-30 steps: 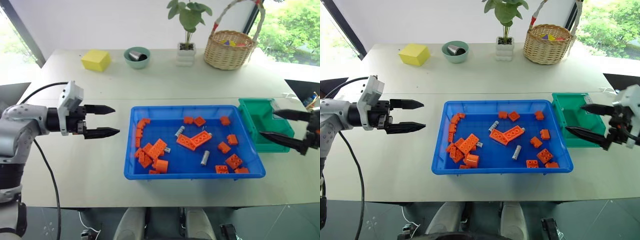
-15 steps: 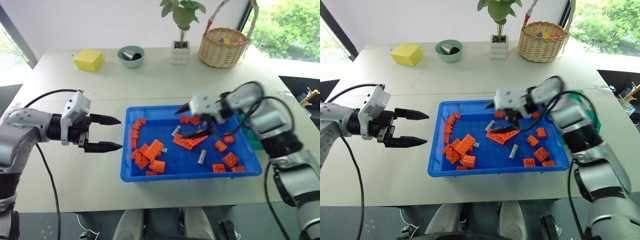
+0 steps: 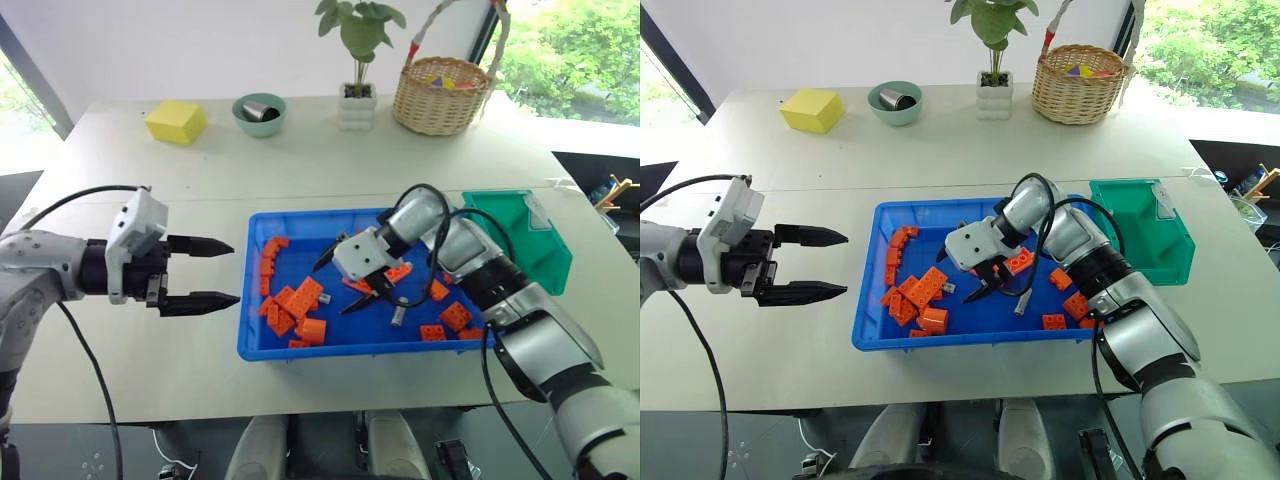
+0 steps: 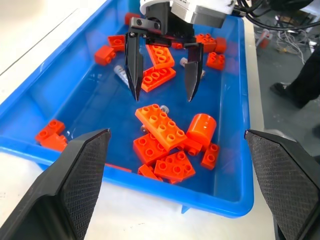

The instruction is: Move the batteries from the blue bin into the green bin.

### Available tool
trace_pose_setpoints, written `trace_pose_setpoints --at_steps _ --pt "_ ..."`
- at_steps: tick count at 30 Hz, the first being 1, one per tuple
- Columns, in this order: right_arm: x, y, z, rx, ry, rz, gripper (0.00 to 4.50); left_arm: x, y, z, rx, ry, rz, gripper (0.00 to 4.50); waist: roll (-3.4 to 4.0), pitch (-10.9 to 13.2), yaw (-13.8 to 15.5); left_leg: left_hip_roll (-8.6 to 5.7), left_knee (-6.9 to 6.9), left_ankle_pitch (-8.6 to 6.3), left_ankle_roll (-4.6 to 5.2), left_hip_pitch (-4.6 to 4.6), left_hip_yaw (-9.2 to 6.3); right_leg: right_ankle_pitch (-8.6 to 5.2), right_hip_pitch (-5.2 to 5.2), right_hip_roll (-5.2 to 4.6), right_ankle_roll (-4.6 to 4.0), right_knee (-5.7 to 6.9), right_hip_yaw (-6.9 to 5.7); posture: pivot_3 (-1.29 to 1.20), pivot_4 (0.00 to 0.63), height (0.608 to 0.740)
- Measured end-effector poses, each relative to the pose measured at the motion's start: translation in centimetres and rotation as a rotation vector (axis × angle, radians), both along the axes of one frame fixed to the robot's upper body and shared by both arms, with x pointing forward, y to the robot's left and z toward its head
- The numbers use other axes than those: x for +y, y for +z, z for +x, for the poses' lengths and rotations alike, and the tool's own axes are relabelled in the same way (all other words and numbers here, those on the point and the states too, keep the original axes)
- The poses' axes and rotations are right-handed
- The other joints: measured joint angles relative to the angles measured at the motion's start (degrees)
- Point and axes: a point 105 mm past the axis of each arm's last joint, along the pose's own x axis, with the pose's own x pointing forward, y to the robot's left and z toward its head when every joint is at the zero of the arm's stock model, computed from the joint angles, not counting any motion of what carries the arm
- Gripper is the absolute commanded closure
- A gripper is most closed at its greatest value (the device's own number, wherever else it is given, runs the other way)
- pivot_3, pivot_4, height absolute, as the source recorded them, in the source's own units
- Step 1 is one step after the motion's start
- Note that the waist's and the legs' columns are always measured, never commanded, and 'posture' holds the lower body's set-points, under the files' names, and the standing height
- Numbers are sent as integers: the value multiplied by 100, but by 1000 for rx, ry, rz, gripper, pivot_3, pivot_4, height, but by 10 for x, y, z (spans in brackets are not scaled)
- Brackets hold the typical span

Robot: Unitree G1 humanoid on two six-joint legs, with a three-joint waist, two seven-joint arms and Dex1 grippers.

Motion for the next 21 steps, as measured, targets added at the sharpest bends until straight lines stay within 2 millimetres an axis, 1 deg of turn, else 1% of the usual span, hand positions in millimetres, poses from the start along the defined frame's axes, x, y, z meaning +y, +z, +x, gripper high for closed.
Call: trace_pose_setpoints --at_steps 6,10,16,17,18,21 --pt "11 -7 2 2 20 -2 27 0 -5 -4 21 -4 3 0 0 0 -3 -1 -3 13 -22 1 0 1 -1 1 -1 1 2 0 150 702" --pt "21 -9 2 7 40 5 27 1 -5 -4 16 -4 9 0 0 0 -9 -1 -4 14 -24 2 0 1 -3 2 -2 4 3 0 150 702" --pt "29 -12 6 9 40 -5 27 0 -2 -3 4 -7 9 0 1 0 -9 -1 -5 14 -24 3 0 1 -3 3 -3 7 3 0 150 702" --pt "30 -12 6 17 40 -3 544 -1 -1 -3 0 -8 9 0 1 0 -12 -1 -5 15 -25 4 0 1 -4 2 -3 7 4 0 150 702" --pt "32 -13 5 23 42 -1 820 -1 0 -2 -5 -10 8 0 1 0 -13 -1 -6 15 -25 4 0 1 -4 3 -3 8 4 0 150 702" --pt "33 -12 4 42 40 0 2336 -2 3 -1 -22 -15 8 0 1 0 -10 -1 -6 15 -26 4 0 1 -7 3 -3 15 5 0 150 702"
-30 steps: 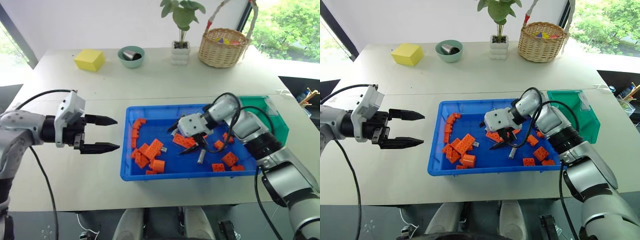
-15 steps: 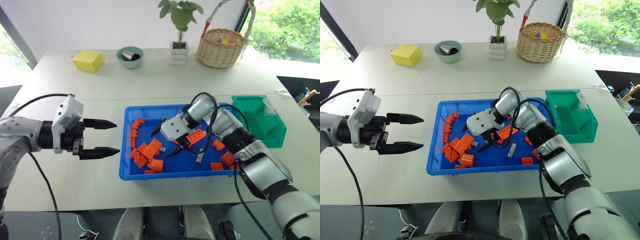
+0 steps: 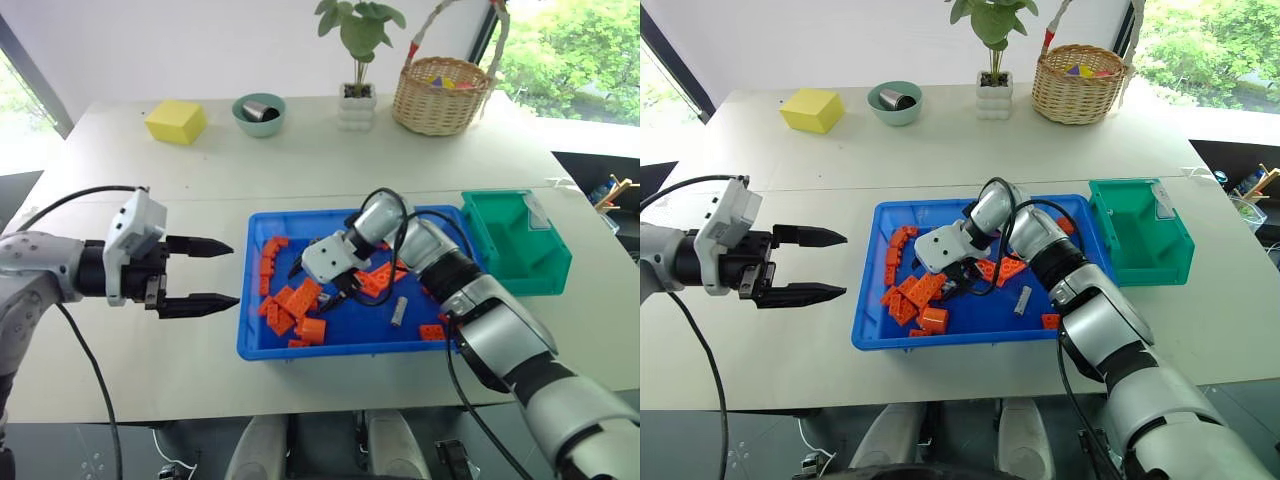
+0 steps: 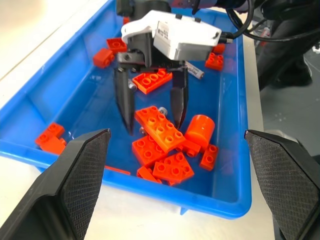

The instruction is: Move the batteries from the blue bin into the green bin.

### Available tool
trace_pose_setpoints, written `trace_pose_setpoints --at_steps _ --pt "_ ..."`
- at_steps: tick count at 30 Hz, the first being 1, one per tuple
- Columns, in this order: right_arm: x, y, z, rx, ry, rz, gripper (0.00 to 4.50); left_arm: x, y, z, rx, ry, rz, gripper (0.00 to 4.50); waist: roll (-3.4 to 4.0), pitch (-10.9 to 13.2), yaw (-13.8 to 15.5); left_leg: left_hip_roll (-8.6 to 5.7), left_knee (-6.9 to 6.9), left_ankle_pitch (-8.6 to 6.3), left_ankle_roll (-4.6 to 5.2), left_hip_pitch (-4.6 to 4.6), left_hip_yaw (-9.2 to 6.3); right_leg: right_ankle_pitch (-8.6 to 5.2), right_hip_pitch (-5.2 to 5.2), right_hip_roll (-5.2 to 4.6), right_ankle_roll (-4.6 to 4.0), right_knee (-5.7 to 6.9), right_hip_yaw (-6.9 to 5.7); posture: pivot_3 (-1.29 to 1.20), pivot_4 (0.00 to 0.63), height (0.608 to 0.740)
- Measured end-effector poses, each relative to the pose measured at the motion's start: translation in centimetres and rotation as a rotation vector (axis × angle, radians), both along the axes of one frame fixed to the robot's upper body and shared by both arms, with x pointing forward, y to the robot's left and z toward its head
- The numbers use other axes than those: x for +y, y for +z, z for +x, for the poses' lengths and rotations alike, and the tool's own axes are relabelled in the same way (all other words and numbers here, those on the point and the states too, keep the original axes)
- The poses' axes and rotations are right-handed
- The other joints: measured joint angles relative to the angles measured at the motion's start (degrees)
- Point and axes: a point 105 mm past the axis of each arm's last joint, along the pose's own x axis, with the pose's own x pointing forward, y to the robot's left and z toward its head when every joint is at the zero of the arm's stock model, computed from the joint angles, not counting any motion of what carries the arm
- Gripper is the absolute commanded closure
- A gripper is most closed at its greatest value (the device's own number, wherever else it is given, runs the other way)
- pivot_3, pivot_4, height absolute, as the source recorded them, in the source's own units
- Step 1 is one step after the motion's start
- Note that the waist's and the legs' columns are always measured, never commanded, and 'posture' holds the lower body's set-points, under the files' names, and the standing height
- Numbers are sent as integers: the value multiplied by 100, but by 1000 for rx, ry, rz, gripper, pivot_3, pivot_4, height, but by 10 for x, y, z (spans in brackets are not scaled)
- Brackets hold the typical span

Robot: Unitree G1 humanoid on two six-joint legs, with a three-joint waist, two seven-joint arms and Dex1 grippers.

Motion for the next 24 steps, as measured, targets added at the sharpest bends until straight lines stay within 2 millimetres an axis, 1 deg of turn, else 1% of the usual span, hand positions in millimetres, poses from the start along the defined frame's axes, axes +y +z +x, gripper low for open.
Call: trace_pose_setpoints --at_steps 2,7,9,11,12,15,17,18,20,22,24 --pt "0 1 0 8 0 3 3337 0 1 1 -1 2 -2 0 0 0 -1 0 0 -1 1 0 0 0 -2 0 0 3 0 0 150 702" --pt "-1 3 0 31 -17 3 3390 0 -1 5 4 5 1 0 0 0 -3 0 0 -2 4 0 1 -1 -10 0 -2 19 4 0 150 702" --pt "0 7 0 39 -24 15 3390 0 -1 6 5 3 0 0 0 0 -2 -1 0 -2 3 0 3 -2 -16 0 -4 31 9 0 150 702" --pt "1 13 4 42 -52 34 3390 -1 -1 7 -8 2 -2 0 0 0 -2 -1 0 -1 2 0 5 -4 -23 0 -6 41 12 0 150 702" --pt "2 17 6 31 -65 45 3390 -1 -1 8 -10 0 -2 0 0 0 -3 -1 0 0 1 0 6 -4 -26 0 -7 45 14 0 150 702" --pt "14 32 30 -46 -188 129 3390 -4 -1 9 -13 -11 -7 0 0 0 -18 0 -2 3 -5 2 8 -7 -35 3 -13 59 19 0 150 702" --pt "15 33 43 -89 -265 142 2364 -6 -3 10 -8 -17 -11 0 -1 0 -14 0 -7 5 -8 2 9 -9 -39 3 -17 63 21 0 150 702" --pt "13 31 48 -100 -302 137 1943 -7 -3 11 -6 -16 -11 0 -1 0 -13 0 -9 5 -8 1 9 -9 -41 3 -18 62 22 0 150 702" --pt "8 25 54 -103 -345 122 952 -6 -2 12 -7 -10 -14 0 -1 0 1 -1 -9 5 -8 -1 10 -9 -42 3 -18 62 22 0 150 702" --pt "6 22 57 -112 -365 118 20 -6 1 13 -17 -10 -15 0 -1 0 -5 -1 -9 5 -8 -3 11 -9 -43 3 -18 62 23 0 150 702" --pt "6 23 59 -117 -385 122 20 -6 3 14 -26 -12 -16 0 -1 0 -12 -1 -9 5 -8 -3 11 -9 -44 4 -18 63 24 0 150 702"
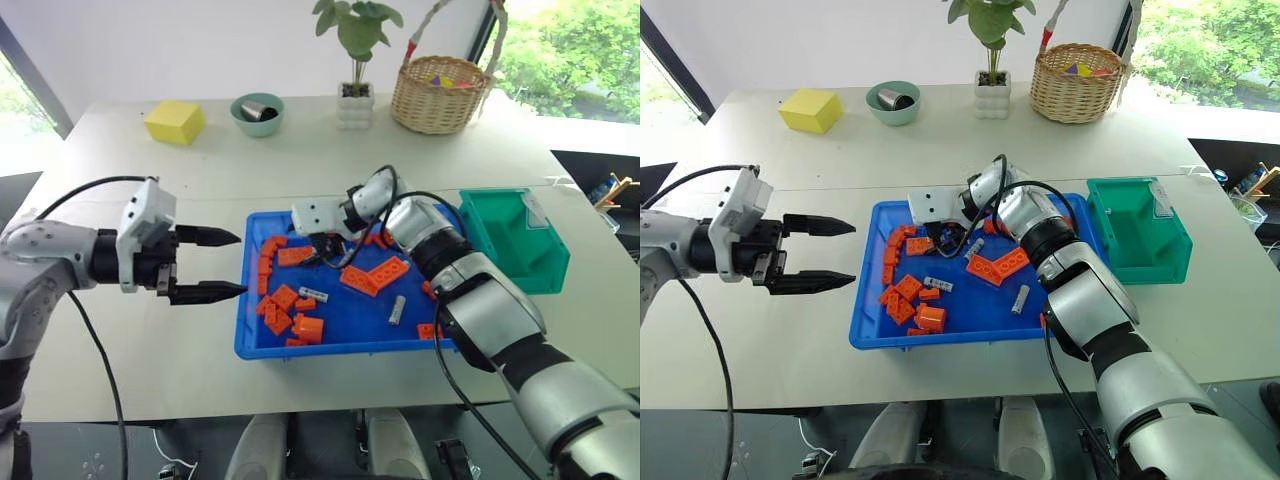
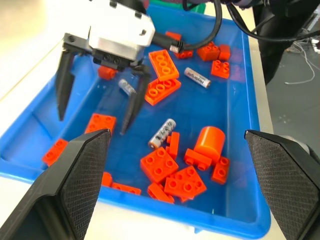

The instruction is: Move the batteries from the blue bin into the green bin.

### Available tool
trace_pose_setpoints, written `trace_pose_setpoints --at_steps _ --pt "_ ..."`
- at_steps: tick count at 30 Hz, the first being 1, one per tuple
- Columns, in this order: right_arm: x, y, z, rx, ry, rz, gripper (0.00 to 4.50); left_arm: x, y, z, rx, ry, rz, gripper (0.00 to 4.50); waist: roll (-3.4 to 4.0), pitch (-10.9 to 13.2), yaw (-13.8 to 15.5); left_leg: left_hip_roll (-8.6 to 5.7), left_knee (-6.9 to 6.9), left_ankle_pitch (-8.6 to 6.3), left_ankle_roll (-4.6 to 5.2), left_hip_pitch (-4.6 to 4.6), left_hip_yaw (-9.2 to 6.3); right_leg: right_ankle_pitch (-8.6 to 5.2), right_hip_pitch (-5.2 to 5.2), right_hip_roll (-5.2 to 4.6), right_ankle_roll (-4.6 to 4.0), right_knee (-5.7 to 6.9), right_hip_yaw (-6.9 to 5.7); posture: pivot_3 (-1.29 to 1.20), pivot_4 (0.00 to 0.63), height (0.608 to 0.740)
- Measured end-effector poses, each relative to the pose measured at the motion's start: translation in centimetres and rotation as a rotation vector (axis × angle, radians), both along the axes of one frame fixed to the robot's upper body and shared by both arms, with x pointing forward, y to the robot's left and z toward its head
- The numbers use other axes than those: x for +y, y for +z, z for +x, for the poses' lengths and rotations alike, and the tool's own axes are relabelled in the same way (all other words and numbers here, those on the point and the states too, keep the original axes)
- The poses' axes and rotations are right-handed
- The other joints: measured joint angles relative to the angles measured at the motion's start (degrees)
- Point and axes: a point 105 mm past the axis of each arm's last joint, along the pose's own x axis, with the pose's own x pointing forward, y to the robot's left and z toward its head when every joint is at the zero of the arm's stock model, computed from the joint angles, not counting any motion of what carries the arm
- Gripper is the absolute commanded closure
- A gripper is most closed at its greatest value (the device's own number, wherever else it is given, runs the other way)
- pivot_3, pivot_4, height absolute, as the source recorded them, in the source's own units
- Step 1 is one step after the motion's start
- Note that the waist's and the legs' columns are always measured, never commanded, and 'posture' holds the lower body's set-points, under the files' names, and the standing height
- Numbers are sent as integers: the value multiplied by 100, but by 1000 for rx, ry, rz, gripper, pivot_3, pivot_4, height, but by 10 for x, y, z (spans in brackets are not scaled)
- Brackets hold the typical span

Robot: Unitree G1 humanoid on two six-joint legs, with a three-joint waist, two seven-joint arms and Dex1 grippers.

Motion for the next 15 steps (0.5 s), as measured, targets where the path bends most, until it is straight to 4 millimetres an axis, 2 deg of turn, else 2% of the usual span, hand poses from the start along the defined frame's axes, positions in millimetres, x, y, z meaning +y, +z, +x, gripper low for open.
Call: trace_pose_setpoints --at_steps 4,8,11,15 --pt "-8 7 0 26 -83 57 20 -1 -1 1 10 -7 -1 0 0 0 7 2 -1 0 1 -1 0 0 -2 1 0 1 1 0 150 702" --pt "-35 17 -17 90 -180 113 20 -2 -3 0 20 -19 2 0 -1 -1 66 0 6 -1 3 -11 -3 0 -2 0 1 -1 0 0 150 702" --pt "-54 7 -42 155 -248 106 20 -2 -5 1 31 -26 4 0 -3 -2 48 0 7 -2 6 -11 -1 0 -1 -1 1 0 0 0 150 702" --pt "-66 -16 -69 226 -321 77 20 -5 -6 2 39 -43 -1 0 -3 -1 9 5 7 -2 8 -9 2 0 -4 2 0 2 0 0 150 702"
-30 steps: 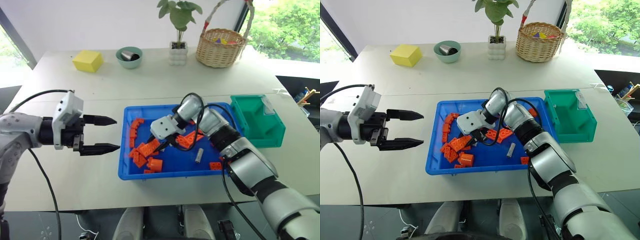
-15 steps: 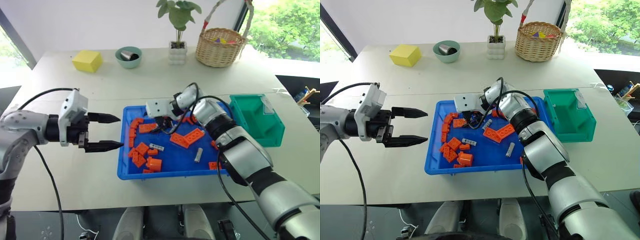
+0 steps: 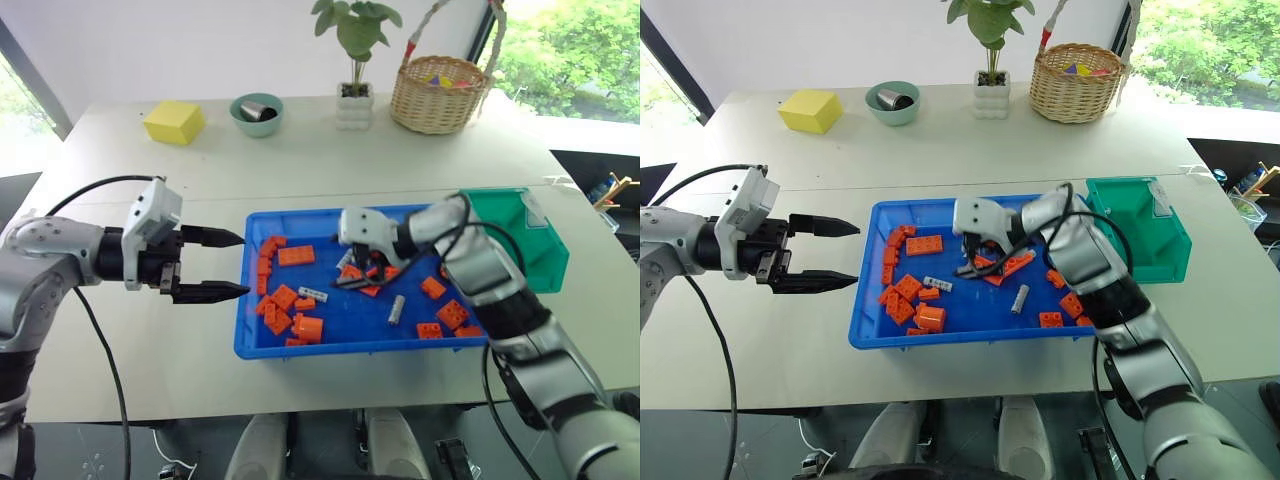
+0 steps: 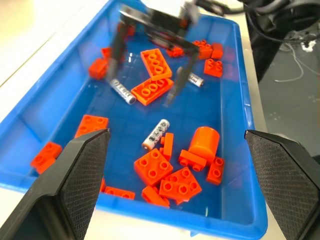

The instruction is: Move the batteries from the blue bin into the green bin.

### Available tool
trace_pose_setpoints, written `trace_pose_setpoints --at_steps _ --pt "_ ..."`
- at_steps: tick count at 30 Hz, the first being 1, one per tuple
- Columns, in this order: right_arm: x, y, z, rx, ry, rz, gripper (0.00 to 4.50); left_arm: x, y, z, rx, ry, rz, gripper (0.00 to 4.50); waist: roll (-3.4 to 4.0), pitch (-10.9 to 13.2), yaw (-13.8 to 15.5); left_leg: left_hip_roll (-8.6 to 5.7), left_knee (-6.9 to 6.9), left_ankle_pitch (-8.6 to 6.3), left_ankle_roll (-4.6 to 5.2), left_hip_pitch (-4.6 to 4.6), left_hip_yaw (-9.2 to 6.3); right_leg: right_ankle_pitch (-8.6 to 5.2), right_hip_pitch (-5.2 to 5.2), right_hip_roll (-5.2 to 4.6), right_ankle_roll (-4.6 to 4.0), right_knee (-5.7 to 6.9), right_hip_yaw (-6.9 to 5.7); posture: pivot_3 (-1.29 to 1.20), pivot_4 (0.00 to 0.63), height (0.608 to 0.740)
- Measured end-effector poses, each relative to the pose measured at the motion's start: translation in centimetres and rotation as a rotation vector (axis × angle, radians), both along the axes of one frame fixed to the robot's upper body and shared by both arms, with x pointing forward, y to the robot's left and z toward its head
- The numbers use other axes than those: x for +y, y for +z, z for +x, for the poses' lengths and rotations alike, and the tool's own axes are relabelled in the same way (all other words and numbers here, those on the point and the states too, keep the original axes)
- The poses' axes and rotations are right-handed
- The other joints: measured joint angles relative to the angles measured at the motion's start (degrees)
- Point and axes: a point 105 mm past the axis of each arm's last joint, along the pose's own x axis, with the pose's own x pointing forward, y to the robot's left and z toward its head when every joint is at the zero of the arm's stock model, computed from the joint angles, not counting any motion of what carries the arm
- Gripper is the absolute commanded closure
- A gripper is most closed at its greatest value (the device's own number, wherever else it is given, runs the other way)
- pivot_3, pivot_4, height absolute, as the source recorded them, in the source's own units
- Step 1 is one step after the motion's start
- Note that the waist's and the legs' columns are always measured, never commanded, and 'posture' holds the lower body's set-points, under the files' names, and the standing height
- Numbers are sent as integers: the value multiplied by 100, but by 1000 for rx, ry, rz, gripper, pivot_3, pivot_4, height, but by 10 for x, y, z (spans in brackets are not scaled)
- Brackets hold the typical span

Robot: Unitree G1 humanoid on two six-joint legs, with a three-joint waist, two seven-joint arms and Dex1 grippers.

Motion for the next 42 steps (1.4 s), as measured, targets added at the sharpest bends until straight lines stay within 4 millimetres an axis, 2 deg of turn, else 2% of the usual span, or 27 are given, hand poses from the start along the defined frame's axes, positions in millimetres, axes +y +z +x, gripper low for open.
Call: trace_pose_setpoints --at_steps 5,9,14,21,24,31,39,42 --pt "6 -5 -12 26 -31 25 20 -3 0 4 -3 -23 -1 0 -1 0 14 0 1 0 1 0 2 0 2 -1 0 -2 0 0 150 702" --pt "18 -8 -7 21 -99 82 20 -7 3 9 -11 -48 -5 0 -4 -1 34 0 2 0 1 0 -1 0 4 -1 0 -2 -2 0 150 702" --pt "15 -13 -1 18 -149 87 20 -5 3 12 -12 -43 -3 0 -5 -1 36 -1 2 0 1 0 -1 0 4 -1 0 -3 -2 0 150 702" --pt "18 -25 -7 47 -123 71 20 -6 5 12 -20 -46 -3 0 -5 -1 24 0 2 0 1 0 -1 0 4 -1 0 -2 -2 0 150 702" --pt "13 -25 -5 38 -121 60 785 -5 4 12 -17 -42 -3 0 -5 -1 26 0 2 1 1 0 -1 0 4 -1 1 -3 -2 0 150 702" --pt "21 -30 -7 35 -71 54 4450 -4 1 12 -6 -30 -4 0 -5 -1 25 0 2 1 1 0 -1 0 4 -1 1 -2 -2 0 150 702" --pt "24 -22 -1 22 -68 56 4469 -6 7 14 -30 -35 -10 0 -5 -1 33 0 3 1 1 0 -1 0 5 -1 1 -2 -3 0 150 702" --pt "22 -12 1 23 -80 73 4469 -7 8 15 -31 -36 -16 0 -5 0 29 0 3 1 1 0 -1 0 4 -1 1 -2 -3 0 150 702"
